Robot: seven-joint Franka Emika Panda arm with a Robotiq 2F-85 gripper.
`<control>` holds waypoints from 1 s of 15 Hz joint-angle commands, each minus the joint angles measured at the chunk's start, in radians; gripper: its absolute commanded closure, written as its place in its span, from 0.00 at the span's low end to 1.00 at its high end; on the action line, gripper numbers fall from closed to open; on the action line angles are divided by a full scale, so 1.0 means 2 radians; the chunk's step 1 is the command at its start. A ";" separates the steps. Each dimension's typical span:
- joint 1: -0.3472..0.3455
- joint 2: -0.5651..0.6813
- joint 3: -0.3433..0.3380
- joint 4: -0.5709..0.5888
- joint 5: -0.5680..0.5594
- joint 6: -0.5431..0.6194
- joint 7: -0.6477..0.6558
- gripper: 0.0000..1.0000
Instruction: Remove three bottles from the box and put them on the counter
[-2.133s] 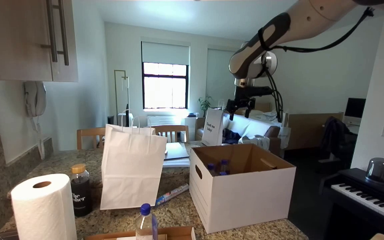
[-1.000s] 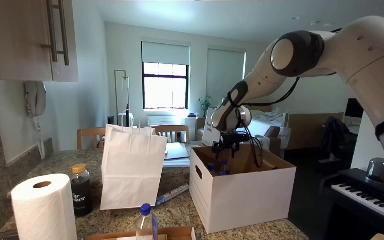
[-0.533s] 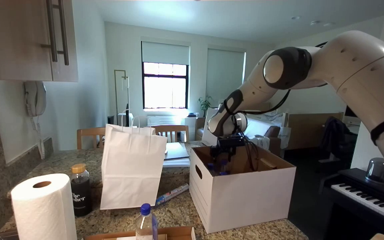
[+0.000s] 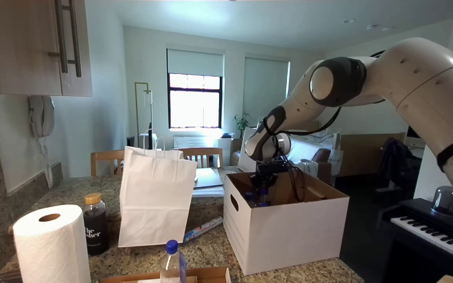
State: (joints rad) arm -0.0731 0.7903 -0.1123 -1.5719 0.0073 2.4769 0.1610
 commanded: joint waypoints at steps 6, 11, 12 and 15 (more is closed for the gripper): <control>0.029 -0.039 -0.030 -0.018 -0.026 -0.040 0.018 0.86; 0.041 -0.141 -0.046 -0.061 -0.069 -0.049 0.010 0.84; 0.044 -0.163 -0.050 -0.071 -0.082 -0.040 0.018 0.84; 0.050 -0.233 -0.057 -0.088 -0.118 -0.054 0.034 0.85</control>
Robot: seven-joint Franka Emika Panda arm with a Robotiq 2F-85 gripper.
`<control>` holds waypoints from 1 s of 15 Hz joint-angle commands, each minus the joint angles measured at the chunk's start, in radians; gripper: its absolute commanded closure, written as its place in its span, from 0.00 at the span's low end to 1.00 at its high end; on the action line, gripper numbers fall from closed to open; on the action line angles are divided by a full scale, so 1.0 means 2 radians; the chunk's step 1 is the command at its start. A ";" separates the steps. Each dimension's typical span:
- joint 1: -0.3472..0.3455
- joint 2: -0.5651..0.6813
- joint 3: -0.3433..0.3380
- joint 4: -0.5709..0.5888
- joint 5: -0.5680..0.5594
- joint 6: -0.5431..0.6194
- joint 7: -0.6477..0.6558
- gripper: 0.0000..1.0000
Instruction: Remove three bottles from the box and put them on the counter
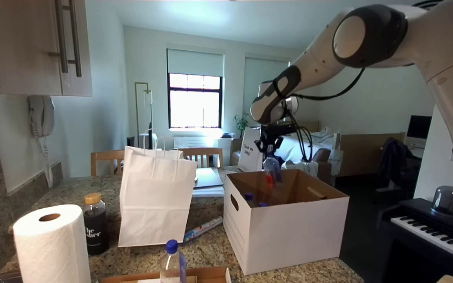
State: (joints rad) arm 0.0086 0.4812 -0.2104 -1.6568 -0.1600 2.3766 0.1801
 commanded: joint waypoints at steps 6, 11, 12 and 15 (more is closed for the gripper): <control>-0.010 -0.226 0.037 -0.082 0.006 0.001 -0.029 0.84; 0.007 -0.347 0.084 -0.119 0.038 -0.046 -0.090 0.85; 0.012 -0.371 0.097 -0.133 0.024 -0.052 -0.083 0.85; 0.028 -0.442 0.136 -0.181 0.003 -0.059 -0.081 0.85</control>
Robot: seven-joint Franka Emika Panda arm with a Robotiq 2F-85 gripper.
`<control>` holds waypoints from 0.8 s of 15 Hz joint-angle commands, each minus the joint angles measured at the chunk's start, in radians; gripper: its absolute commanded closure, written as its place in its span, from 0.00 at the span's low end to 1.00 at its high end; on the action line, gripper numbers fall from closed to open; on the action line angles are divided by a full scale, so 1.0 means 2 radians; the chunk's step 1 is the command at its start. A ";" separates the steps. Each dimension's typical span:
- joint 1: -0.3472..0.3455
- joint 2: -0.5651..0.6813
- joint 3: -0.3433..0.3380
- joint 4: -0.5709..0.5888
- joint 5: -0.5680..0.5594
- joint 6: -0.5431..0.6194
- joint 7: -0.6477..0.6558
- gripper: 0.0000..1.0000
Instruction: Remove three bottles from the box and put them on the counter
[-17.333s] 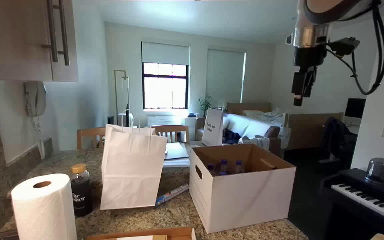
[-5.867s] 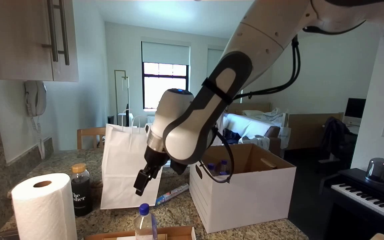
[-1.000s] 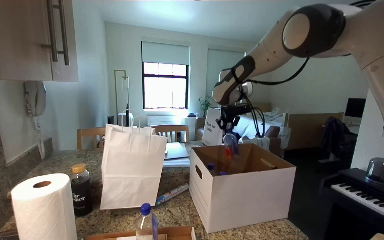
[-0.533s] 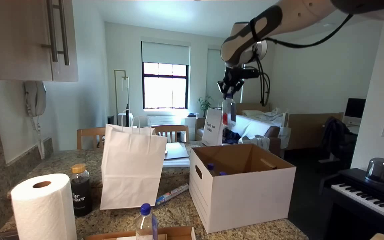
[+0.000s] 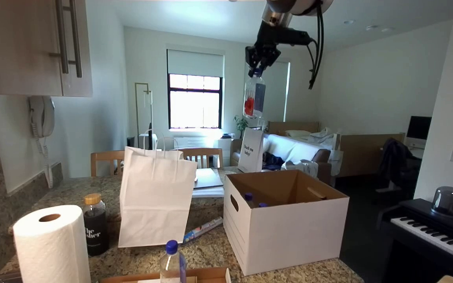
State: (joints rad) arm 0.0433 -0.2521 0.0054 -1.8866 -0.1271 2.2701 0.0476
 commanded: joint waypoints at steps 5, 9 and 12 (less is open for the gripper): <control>0.068 -0.146 0.082 -0.130 0.005 -0.056 -0.040 0.86; 0.129 -0.162 0.078 -0.162 0.062 -0.106 -0.088 0.86; 0.148 -0.153 0.059 -0.206 0.106 -0.087 -0.129 0.86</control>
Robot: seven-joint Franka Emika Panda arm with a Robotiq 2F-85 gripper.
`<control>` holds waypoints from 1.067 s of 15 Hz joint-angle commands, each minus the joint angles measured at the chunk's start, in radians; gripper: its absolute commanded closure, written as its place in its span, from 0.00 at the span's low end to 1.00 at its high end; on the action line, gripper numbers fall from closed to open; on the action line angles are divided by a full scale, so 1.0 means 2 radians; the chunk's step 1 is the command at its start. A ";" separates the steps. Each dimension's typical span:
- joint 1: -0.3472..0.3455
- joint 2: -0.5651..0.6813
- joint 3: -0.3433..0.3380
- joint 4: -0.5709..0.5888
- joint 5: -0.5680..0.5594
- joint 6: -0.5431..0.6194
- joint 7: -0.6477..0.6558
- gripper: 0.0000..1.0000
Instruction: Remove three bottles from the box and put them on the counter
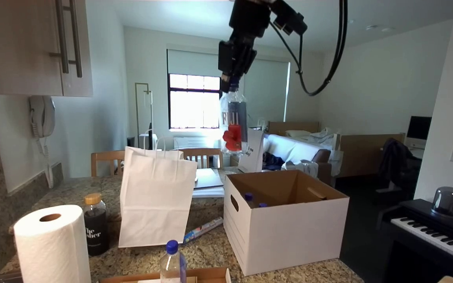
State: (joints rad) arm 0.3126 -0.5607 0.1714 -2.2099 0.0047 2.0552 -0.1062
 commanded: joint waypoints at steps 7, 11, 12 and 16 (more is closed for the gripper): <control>0.006 0.077 -0.028 -0.199 0.053 0.231 -0.042 0.86; 0.011 0.136 -0.019 -0.243 0.056 0.289 -0.038 0.86; 0.013 0.152 -0.019 -0.247 0.061 0.296 -0.040 0.86; 0.048 0.199 -0.027 -0.270 0.140 0.398 -0.107 0.86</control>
State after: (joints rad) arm 0.3542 -0.2151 0.1283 -2.7147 0.1535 2.6881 -0.1920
